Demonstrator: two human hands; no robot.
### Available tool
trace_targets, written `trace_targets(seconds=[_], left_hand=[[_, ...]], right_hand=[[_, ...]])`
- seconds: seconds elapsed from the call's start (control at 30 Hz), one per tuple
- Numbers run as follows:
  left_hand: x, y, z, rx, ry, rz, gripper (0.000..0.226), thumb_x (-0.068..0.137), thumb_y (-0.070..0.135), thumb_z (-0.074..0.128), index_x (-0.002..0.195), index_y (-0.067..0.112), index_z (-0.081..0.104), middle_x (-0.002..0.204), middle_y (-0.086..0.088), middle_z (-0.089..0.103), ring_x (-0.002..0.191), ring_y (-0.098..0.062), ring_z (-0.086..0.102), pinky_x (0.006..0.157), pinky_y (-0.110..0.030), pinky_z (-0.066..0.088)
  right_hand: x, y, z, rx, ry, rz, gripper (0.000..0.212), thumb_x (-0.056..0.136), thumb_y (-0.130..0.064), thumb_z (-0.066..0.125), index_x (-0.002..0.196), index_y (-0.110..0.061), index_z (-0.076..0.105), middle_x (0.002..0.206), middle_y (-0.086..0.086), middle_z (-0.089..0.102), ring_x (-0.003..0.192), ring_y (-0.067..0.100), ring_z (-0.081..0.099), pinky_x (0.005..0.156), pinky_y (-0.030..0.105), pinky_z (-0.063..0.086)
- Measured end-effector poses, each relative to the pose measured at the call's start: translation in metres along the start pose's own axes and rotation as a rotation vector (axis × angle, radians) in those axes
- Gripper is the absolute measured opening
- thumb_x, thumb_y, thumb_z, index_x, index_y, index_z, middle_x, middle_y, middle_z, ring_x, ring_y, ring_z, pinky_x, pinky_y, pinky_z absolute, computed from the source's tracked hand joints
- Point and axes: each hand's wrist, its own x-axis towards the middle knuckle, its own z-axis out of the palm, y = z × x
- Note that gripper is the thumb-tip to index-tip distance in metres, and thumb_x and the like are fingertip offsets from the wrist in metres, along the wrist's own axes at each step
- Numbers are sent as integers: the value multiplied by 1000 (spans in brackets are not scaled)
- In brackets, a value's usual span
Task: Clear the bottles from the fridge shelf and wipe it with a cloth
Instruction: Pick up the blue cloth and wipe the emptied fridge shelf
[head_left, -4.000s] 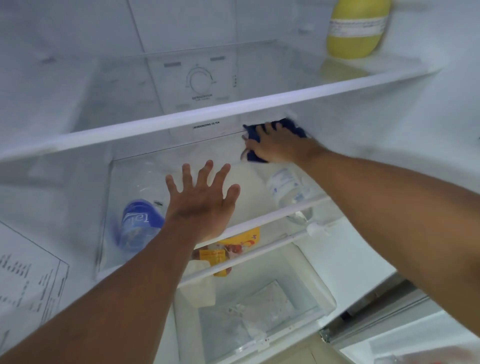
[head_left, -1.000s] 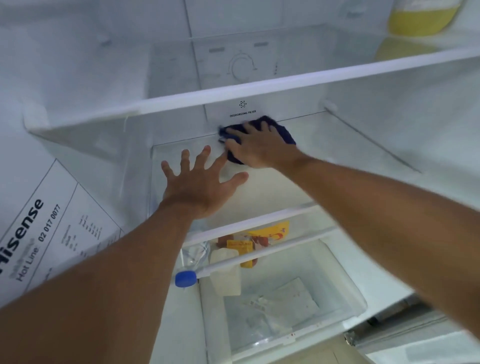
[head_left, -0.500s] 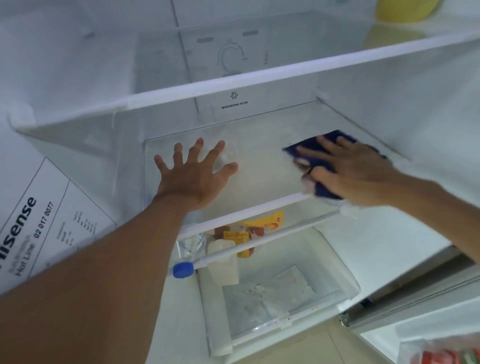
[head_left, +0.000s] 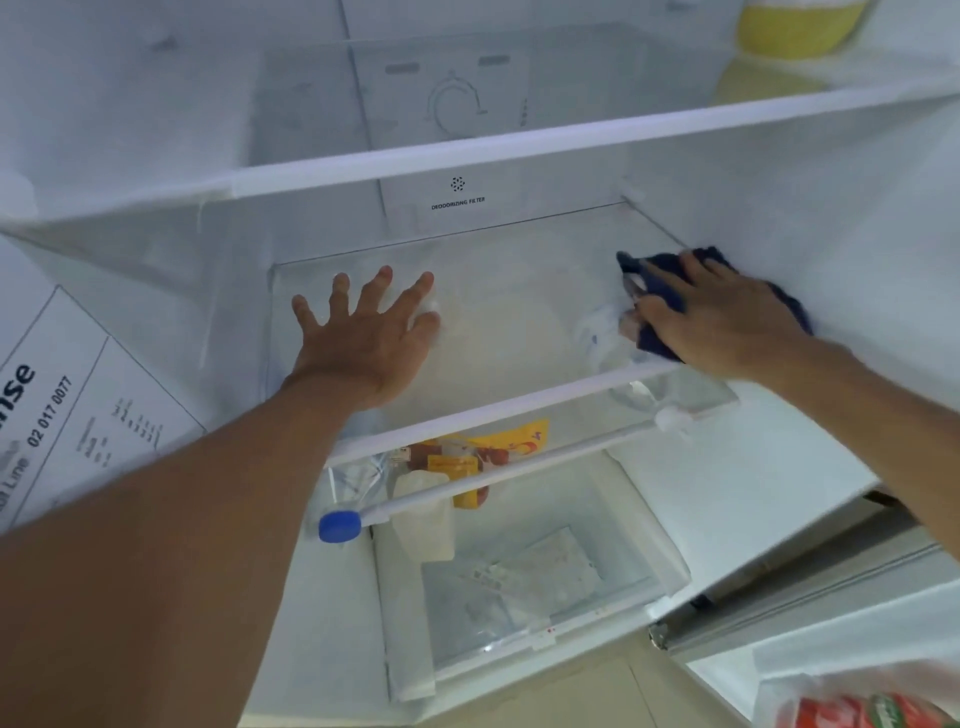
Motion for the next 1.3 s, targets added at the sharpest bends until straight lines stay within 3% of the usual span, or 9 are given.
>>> trace_targets(seconds=[0.1,0.27,0.5,0.6,0.7,0.9,1.07,1.17,1.3], left_hand=[[0,0,1,-24,-1,-11,74,85,74,-4,158,59,0,176,11,0,161,-34,-2,122,-70,-4],[-2,3,-3,-32,-14,-23,90,80,65,-11,165,41,4,176,9,-2,162,-33,-3,124,-67,-4],[-13,11,-13,-224,102,-79,70,97,50,10,161,31,33,172,1,27,158,-30,19,125,-61,6],[-22,18,-22,-231,431,-81,48,102,45,30,128,22,64,131,-11,66,119,-34,59,102,-53,37],[-32,23,-25,-94,561,32,53,102,54,36,100,20,77,96,-6,72,90,-28,61,82,-42,32],[-46,62,-38,-194,242,-241,67,72,95,44,98,43,79,101,5,67,106,-29,54,88,-44,34],[-54,83,-64,-482,-174,-428,41,80,65,64,111,39,59,118,3,69,113,-28,61,101,-42,47],[-87,84,-77,-775,-182,-416,44,88,47,73,126,35,54,112,0,70,107,-26,69,98,-41,56],[-147,81,-96,-1171,-78,-441,30,90,31,79,106,38,54,106,-1,77,96,-19,74,87,-36,62]], right_hand=[[63,-27,-15,179,-76,122,85,82,-73,-1,158,-37,9,171,12,8,152,46,11,120,64,15],[130,-103,-31,158,-51,-68,83,85,-77,3,157,-38,15,169,14,13,149,55,15,118,66,14],[37,-155,-12,303,85,-124,81,83,-73,0,159,-45,15,171,7,14,153,45,11,123,56,5],[12,-157,-18,387,124,-164,69,92,-65,16,152,-40,39,165,11,30,151,40,21,123,51,15],[13,-119,-36,687,277,-9,48,96,-48,33,117,-29,72,131,12,59,128,33,46,106,42,41],[10,-66,-33,745,15,-55,31,93,-46,58,121,-40,70,110,-6,58,98,17,58,77,23,43],[-10,-70,-51,1120,-128,62,31,81,-21,80,109,-35,76,112,-3,70,99,17,67,85,28,56],[-43,-69,-62,1264,-79,0,35,82,-6,75,108,-30,77,107,-5,75,103,17,70,90,32,58],[-100,-71,-96,1317,-34,-86,40,84,-4,75,102,-40,75,100,-11,78,99,11,72,77,16,55]])
